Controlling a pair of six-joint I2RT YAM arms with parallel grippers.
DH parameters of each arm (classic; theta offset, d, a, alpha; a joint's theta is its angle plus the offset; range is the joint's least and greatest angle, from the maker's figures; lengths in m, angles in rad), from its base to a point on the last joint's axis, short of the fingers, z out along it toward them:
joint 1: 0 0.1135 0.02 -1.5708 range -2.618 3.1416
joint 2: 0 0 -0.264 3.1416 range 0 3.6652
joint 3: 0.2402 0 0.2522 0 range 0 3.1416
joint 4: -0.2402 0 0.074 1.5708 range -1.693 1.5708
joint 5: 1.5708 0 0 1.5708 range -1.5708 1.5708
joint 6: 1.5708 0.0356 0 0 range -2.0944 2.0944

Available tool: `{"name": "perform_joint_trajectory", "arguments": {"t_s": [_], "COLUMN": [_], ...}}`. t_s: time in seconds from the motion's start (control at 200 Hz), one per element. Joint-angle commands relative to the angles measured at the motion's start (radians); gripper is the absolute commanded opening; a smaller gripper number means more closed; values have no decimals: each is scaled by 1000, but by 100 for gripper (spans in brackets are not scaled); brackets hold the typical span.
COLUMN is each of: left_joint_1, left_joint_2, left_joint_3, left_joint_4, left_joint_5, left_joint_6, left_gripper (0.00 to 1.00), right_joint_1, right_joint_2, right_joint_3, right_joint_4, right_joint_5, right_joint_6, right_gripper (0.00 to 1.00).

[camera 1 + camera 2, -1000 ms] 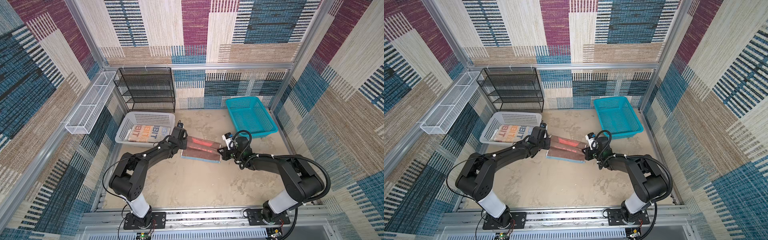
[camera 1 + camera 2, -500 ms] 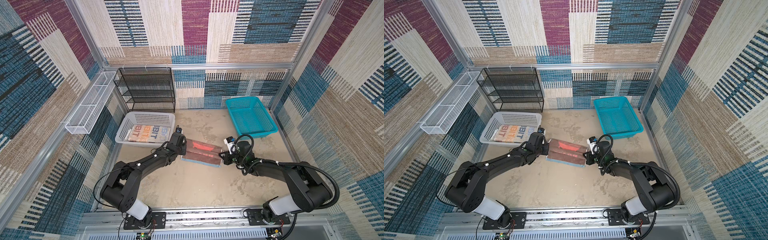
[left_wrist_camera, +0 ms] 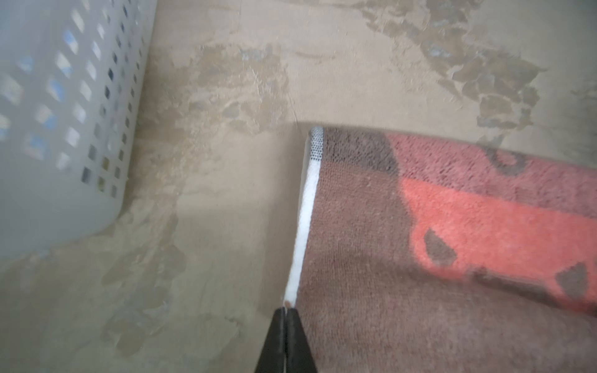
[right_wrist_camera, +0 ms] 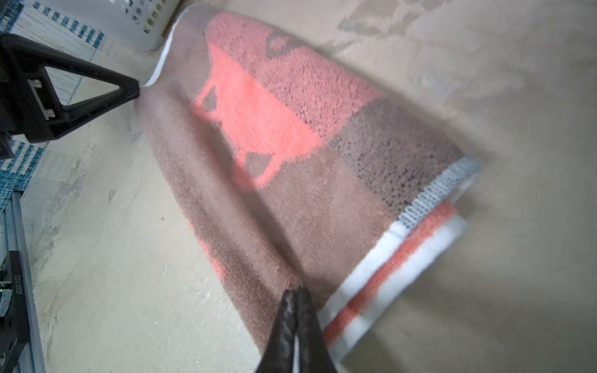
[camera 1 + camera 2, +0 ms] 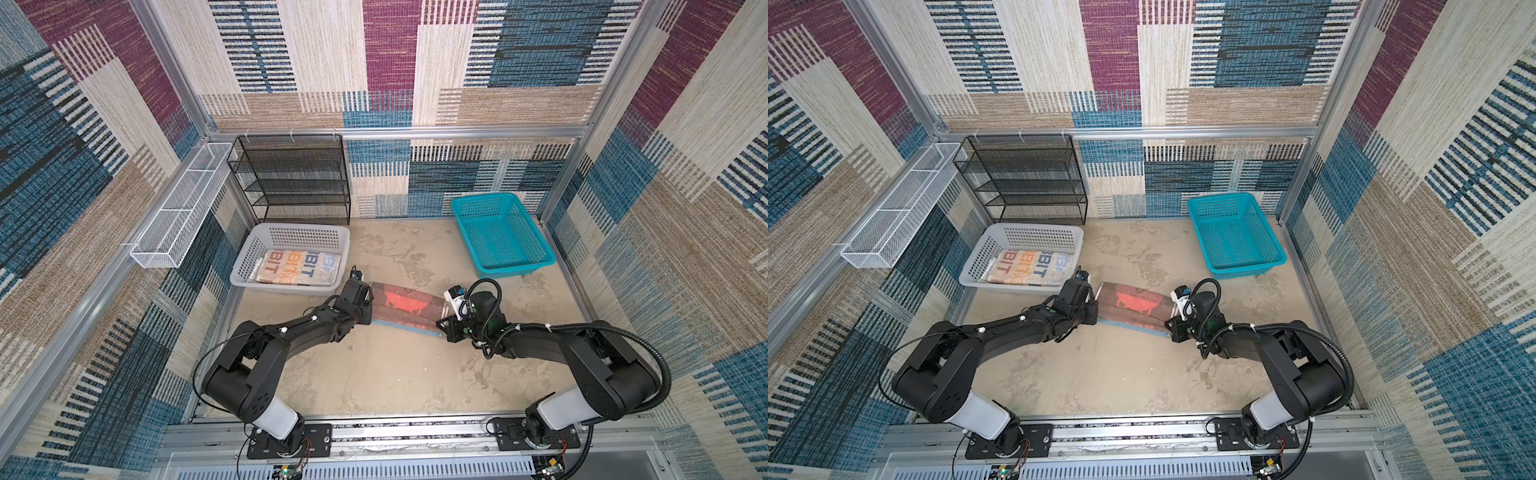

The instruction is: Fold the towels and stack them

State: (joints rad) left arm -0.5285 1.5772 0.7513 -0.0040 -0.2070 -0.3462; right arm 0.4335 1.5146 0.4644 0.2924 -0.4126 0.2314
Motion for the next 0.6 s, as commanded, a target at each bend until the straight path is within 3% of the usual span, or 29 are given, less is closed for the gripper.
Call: {"name": "perform_joint_trajectory", "arguments": {"t_s": [0.0,0.135,0.285,0.346,0.401,0.596], "left_joint_1": [-3,-4,-3,-2,2,21], "left_joint_2": [-10,-63,-85,-70,-42,106], "left_joint_3": [-23,-36,17,55,90,219], "left_joint_4": [34,26,-24,-49,-67,-174], "left_joint_5": [-13,-19,-17,0,21,88], "left_joint_6": [-50,-20,33,47,51,35], "left_gripper": [43,67,89,90,99,99], "right_joint_1": [1,1,1,1,1,1], "right_joint_2": [-10,-79,-140,-148,-147,-83], "right_joint_3": [-6,-6,41,64,86,125], "right_joint_4": [24,-21,-73,-83,-100,-115], "right_joint_5": [-16,36,96,101,110,47], "right_joint_6": [15,28,45,55,71,98], "right_gripper": [19,39,51,53,54,54]}}
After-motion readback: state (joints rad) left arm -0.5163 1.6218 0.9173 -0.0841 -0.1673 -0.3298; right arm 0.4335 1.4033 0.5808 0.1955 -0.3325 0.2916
